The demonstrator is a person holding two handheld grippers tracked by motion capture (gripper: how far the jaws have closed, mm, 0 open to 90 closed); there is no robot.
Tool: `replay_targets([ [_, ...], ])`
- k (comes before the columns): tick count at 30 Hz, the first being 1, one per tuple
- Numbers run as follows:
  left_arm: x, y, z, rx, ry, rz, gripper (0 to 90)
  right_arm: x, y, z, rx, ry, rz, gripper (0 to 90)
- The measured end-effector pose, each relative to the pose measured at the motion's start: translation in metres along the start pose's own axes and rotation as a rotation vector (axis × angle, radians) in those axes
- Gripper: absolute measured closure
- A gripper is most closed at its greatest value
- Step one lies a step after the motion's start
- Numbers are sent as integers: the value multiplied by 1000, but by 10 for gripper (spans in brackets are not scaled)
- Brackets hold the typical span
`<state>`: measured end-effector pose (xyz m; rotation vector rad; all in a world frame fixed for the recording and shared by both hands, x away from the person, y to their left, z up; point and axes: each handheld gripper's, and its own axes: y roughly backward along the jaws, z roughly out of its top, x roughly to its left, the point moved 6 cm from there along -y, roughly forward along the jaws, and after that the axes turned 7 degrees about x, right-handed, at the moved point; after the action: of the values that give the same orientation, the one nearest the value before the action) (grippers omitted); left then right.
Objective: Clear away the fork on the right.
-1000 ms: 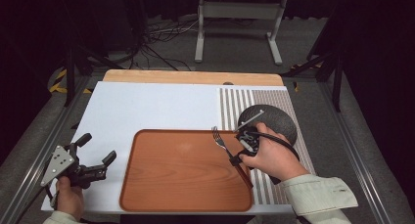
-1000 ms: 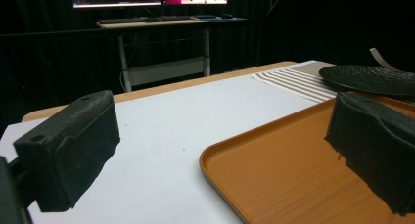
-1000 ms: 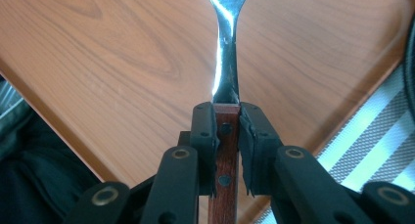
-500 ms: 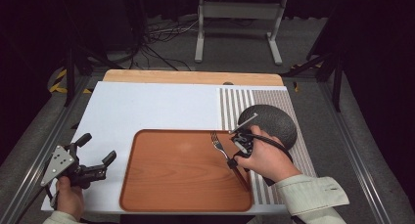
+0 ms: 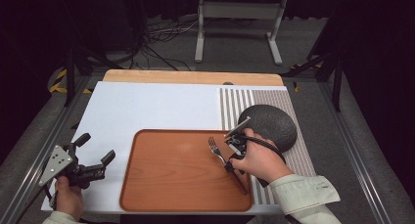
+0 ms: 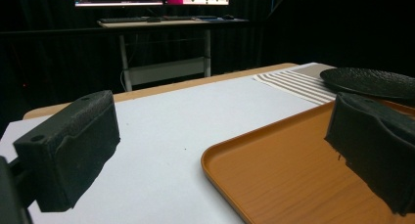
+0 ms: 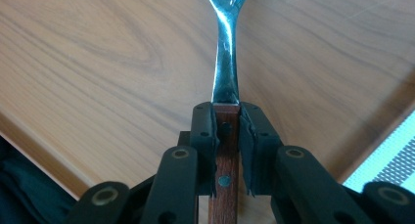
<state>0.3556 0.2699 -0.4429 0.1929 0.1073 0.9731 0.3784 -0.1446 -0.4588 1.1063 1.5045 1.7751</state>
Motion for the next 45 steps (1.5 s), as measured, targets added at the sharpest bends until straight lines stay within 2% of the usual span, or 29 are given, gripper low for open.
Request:
replay_targets([
  [15,-1,0,1,-7,1,0,2,1,-10,0,50,-25,20,778],
  [21,-1,-1,1,-6,0,-3,2,1,-9,1,36,-15,35,719],
  [33,-1,0,1,-6,1,-2,2,3,-2,2,11,2,26,706],
  [37,-1,-1,1,-6,1,-3,2,4,3,3,-11,15,32,685],
  [40,-1,-1,0,-5,2,-3,2,6,8,6,-53,51,33,631],
  [41,-1,-1,0,-5,3,-2,2,8,12,9,-99,90,33,566],
  [42,-1,-1,0,-5,4,-2,2,8,12,9,-99,90,33,566],
  [43,-1,-1,0,-5,4,-2,2,9,14,12,-145,125,37,458],
  [45,-1,-1,0,-6,2,-3,2,12,15,17,-229,193,34,325],
])
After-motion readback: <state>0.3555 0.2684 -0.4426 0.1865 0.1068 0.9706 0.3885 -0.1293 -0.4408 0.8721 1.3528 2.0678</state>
